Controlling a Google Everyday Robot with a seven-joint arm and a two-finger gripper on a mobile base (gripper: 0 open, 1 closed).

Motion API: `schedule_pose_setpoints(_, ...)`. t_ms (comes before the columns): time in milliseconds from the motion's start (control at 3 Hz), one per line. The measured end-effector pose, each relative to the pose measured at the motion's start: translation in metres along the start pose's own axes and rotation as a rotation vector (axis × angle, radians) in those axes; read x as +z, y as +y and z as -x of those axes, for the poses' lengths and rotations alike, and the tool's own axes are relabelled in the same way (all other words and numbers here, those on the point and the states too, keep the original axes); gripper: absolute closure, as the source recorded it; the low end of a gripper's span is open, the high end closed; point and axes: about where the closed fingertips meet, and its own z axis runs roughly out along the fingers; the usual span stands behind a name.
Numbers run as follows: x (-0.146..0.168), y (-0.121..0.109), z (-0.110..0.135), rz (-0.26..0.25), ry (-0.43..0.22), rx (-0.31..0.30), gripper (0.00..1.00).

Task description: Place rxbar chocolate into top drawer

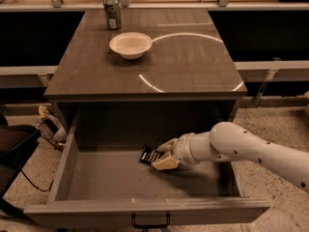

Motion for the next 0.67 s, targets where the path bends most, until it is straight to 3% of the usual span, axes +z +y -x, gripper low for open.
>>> schedule_pose_setpoints(333,0.0016,0.0014,0.0004,0.004,0.0,-0.001,0.28)
schedule_pose_setpoints(667,0.0026,0.0022,0.0007,0.007,0.0,-0.002,0.04)
